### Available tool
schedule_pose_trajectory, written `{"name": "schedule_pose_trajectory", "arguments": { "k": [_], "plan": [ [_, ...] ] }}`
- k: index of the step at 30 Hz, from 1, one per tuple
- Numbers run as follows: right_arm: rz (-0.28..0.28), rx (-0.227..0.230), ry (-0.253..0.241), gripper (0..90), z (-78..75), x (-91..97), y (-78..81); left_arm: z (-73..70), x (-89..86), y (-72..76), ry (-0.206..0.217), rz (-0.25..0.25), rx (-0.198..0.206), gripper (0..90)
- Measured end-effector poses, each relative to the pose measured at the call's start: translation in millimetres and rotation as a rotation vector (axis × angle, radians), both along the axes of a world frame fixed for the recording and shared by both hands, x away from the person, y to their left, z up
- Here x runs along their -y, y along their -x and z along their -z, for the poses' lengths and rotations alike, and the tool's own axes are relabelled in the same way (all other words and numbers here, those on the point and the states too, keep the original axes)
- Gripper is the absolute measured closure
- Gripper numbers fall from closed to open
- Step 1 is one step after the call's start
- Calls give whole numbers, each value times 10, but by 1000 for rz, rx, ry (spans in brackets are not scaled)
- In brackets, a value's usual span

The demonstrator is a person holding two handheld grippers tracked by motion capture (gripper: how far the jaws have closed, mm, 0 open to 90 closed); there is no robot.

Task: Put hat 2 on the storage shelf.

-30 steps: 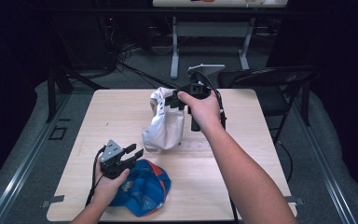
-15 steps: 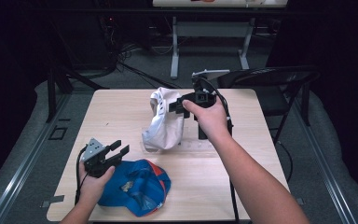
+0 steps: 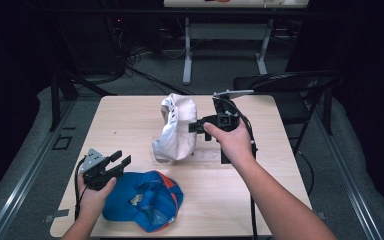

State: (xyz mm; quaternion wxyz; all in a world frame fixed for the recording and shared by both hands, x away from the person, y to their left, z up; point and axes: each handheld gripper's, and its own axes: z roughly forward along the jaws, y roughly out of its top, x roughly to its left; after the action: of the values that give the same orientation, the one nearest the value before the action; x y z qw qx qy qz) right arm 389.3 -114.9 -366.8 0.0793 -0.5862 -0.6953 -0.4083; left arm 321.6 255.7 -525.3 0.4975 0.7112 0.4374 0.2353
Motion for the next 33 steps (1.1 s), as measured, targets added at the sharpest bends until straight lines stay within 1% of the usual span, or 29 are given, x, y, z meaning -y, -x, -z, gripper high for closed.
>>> {"name": "schedule_pose_trajectory", "arguments": {
  "k": [6,11,12,14,16,19,20,21,23,25,33],
  "plan": [
    [-6,10,19,599,129,13,94,2,-7,5,6,-6,5,546],
    [-12,34,23,574,248,19,166,-6,-15,-17,14,-2,0,548],
    [-18,32,26,574,274,25,184,-9,-18,-15,12,-3,-7,549],
    [-17,35,27,574,314,22,207,-6,-21,-16,14,-4,-9,549],
    [-22,35,33,573,357,22,234,-8,-27,-19,18,-4,-4,549],
    [-23,24,19,573,428,29,286,-12,-37,-19,16,-11,-3,548],
    [-25,23,16,573,451,32,304,-9,-39,-21,16,-16,3,548],
    [-26,20,16,573,469,31,317,-13,-50,-21,16,-13,0,548],
    [-28,16,20,574,518,30,356,-16,-56,-22,14,-19,5,548],
    [-32,7,22,573,588,21,403,-17,-61,-21,14,-22,12,547],
    [-59,-29,37,573,884,-17,542,-24,-66,-15,10,-23,11,545]
  ]
}}
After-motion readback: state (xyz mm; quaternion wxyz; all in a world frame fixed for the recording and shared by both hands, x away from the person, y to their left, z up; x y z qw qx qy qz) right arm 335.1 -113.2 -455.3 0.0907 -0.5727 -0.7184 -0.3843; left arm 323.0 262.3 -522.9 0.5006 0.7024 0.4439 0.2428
